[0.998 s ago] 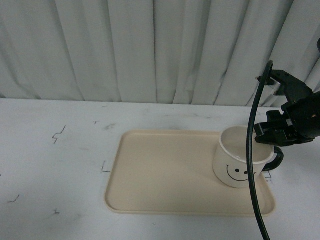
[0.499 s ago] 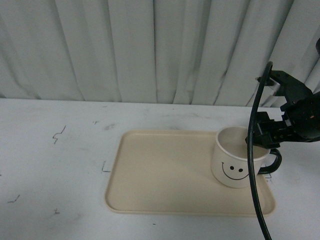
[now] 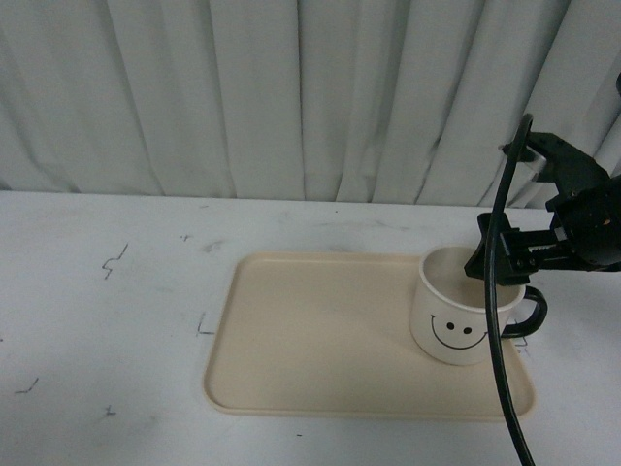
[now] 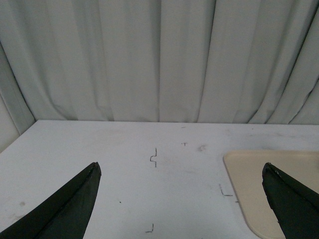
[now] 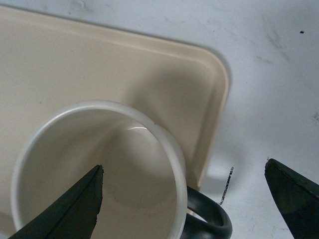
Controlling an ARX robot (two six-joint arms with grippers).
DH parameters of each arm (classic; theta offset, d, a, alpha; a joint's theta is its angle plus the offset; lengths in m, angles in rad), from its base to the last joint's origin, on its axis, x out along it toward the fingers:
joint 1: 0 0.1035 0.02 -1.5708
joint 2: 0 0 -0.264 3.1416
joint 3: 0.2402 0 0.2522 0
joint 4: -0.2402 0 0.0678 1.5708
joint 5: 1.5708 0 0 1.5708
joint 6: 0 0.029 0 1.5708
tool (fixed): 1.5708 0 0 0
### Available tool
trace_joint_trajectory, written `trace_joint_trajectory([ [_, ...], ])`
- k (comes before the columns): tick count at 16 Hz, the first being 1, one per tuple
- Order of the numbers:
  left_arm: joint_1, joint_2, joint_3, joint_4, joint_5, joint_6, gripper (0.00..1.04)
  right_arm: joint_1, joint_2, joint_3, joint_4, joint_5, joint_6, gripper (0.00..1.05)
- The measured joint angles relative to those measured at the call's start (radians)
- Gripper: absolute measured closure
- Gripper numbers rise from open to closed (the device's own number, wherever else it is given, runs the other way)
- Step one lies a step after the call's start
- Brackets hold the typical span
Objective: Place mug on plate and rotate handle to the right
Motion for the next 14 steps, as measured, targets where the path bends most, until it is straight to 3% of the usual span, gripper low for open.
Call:
trace_joint_trajectory([
  [5,0.0,0.0,0.0,0.0,0.0,0.0,0.07,0.0,-0.156,-0.014,0.063,0.003,0.045,0.06],
  [8,0.0,0.0,0.0,0.0,0.0,0.0,0.07,0.0,-0.384,-0.062,0.186,0.033,0.061,0.06],
  [13,0.0,0.0,0.0,0.0,0.0,0.0,0.07,0.08,-0.808,-0.193,0.321,0.014,0.083,0.06],
  [14,0.0,0.0,0.0,0.0,0.0,0.0,0.07,0.133,-0.904,-0.242,0.316,0.15,0.093,0.14],
])
